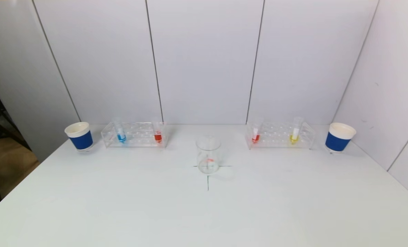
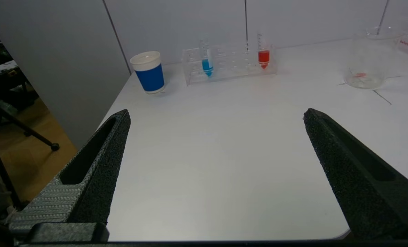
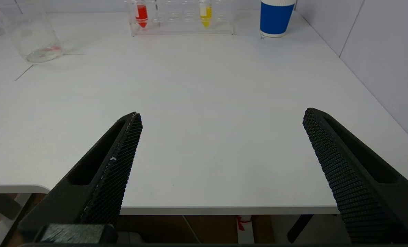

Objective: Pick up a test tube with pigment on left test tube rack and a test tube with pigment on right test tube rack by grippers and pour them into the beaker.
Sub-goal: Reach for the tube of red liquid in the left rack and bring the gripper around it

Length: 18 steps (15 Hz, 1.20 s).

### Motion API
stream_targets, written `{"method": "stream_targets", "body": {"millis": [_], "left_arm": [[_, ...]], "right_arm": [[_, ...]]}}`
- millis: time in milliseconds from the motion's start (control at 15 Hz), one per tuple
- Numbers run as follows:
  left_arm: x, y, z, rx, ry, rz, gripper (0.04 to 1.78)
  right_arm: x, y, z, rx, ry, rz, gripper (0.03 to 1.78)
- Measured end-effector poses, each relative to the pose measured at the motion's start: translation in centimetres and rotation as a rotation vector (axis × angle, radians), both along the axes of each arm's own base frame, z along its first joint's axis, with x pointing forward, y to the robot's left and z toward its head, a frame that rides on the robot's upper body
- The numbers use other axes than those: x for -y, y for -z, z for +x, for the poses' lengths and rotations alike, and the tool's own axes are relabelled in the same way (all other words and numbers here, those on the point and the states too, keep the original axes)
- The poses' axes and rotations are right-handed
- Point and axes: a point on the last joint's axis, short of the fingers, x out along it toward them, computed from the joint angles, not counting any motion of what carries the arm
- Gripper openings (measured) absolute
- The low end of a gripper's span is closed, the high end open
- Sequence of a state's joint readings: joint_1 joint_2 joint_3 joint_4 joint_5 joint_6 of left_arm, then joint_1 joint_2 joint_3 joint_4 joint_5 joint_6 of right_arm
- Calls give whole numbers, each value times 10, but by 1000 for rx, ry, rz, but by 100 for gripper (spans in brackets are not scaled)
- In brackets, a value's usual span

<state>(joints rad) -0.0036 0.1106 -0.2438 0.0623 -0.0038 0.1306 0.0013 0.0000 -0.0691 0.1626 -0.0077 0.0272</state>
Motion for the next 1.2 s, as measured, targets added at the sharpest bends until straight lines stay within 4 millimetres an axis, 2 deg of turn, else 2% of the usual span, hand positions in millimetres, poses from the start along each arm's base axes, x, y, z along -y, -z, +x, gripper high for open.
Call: {"method": "stream_targets", "body": {"millis": [200, 333, 533, 667, 867, 1200], "left_arm": [[0, -47, 19, -21, 21, 7, 176], [1, -68, 47, -37, 30, 9, 176], [3, -83, 97, -46, 67, 1, 176], [6, -83, 131, -66, 102, -39, 176], [13, -73, 179, -90, 140, -90, 176], [39, -39, 246, -111, 148, -104, 176]], "right_arm": [[0, 0, 0, 0, 0, 0, 171], [0, 0, 0, 0, 0, 0, 171], [0, 0, 0, 0, 0, 0, 171], [0, 0, 0, 0, 0, 0, 171], [0, 0, 0, 0, -1, 0, 171], [0, 0, 0, 0, 0, 0, 171]]}}
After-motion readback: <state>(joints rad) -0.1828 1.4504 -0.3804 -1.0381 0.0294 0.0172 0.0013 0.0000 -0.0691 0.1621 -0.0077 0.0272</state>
